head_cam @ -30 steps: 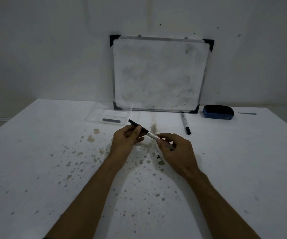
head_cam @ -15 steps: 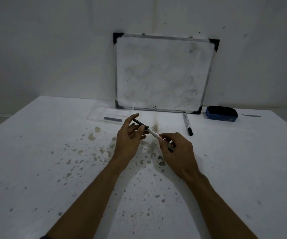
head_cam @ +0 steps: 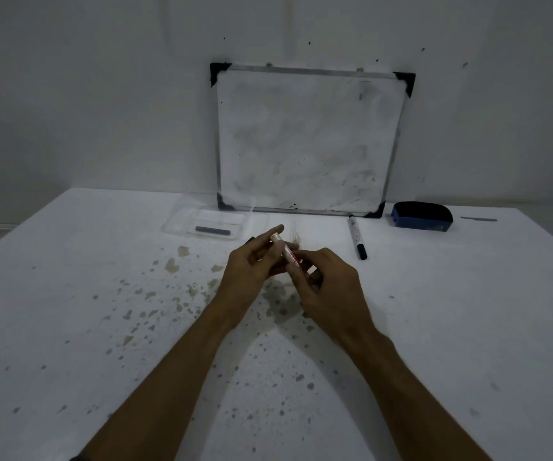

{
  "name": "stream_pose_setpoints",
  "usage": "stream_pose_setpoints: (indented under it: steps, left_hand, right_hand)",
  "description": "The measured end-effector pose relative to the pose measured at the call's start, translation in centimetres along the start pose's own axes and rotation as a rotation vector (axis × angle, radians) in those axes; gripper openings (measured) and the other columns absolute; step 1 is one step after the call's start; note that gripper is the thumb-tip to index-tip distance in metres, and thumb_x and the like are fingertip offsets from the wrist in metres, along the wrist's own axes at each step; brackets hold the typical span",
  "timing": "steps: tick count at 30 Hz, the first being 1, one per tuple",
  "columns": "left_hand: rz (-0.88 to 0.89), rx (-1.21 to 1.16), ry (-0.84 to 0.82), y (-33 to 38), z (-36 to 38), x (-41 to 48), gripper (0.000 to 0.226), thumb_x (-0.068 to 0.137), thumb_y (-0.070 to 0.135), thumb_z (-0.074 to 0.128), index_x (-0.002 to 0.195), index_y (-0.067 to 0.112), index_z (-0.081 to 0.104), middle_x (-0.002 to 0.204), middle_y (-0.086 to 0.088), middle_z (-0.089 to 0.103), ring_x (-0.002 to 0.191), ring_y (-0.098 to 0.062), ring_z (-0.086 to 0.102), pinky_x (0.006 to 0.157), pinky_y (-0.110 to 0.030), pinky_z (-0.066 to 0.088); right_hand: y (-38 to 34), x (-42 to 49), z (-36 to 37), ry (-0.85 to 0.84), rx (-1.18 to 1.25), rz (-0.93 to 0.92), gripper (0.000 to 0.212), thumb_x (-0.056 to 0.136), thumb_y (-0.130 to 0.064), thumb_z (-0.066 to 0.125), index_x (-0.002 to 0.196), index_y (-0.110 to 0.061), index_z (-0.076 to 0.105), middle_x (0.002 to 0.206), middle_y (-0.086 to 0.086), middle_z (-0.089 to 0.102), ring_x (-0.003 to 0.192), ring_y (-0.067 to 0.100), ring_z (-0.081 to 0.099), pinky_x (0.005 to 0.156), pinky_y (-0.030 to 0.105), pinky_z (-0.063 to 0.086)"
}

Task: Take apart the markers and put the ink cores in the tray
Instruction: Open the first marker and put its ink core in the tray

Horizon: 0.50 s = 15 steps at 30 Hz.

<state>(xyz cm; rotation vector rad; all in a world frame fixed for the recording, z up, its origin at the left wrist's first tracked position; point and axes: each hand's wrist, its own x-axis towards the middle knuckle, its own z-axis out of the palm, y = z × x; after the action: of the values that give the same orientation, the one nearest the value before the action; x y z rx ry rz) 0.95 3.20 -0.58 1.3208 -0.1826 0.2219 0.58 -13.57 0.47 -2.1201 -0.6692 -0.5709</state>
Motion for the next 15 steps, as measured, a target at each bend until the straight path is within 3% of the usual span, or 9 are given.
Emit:
stream_pose_setpoints:
  steps: [3, 6, 8, 12, 15]
  left_hand:
    - [-0.032, -0.144, 0.094, -0.1, 0.1, 0.3, 0.031, 0.105, 0.029, 0.061, 0.133, 0.022, 0.068, 0.108, -0.007, 0.078, 0.101, -0.026, 0.077, 0.086, -0.034, 0.062]
    - [-0.112, -0.307, 0.204, -0.2, -0.2, 0.7, 0.025, 0.107, 0.019, 0.056, 0.128, 0.014, 0.069, 0.092, -0.005, 0.071, 0.072, -0.02, 0.073, 0.073, -0.035, 0.063]
    - [-0.126, -0.285, 0.213, -0.3, -0.5, 0.8, 0.023, 0.108, 0.017, 0.054, 0.125, 0.012, 0.069, 0.086, -0.002, 0.069, 0.06, -0.015, 0.065, 0.064, -0.031, 0.061]
    - [-0.092, -0.028, 0.217, -0.4, -0.6, 0.4, 0.022, 0.107, 0.022, 0.057, 0.12, 0.011, 0.07, 0.083, 0.0, 0.066, 0.051, -0.013, 0.055, 0.052, -0.03, 0.054]
    - [-0.132, 0.035, 0.159, -0.2, -0.5, 0.1, 0.02, 0.104, 0.027, 0.06, 0.11, 0.011, 0.071, 0.086, -0.002, 0.071, 0.052, -0.013, 0.055, 0.046, -0.029, 0.048]
  right_hand:
    - [-0.3, 0.3, -1.0, -0.079, 0.078, 0.042, 0.033, 0.103, -0.043, 0.048, 0.127, -0.026, 0.064, 0.106, -0.014, 0.067, 0.085, 0.0, 0.064, 0.071, 0.008, 0.05]
    - [1.0, 0.5, -2.4, -0.214, 0.06, 0.161, 0.027, 0.108, -0.03, 0.038, 0.124, -0.026, 0.06, 0.106, -0.01, 0.065, 0.088, -0.004, 0.059, 0.074, 0.012, 0.045]
    - [2.2, 0.4, -3.2, -0.415, -0.047, 0.238, 0.022, 0.106, -0.03, 0.043, 0.123, -0.028, 0.057, 0.107, -0.004, 0.064, 0.085, -0.003, 0.058, 0.068, 0.014, 0.043]
    - [2.6, 0.0, -3.7, -0.632, -0.135, 0.305, 0.053, 0.073, -0.076, 0.066, 0.108, -0.037, 0.061, 0.1, -0.016, 0.061, 0.085, 0.001, 0.058, 0.064, 0.017, 0.043]
    - [2.6, -0.1, -3.5, -0.673, -0.144, 0.267, 0.041, 0.075, -0.067, 0.073, 0.104, -0.04, 0.062, 0.096, -0.019, 0.064, 0.082, 0.0, 0.059, 0.063, 0.014, 0.04]
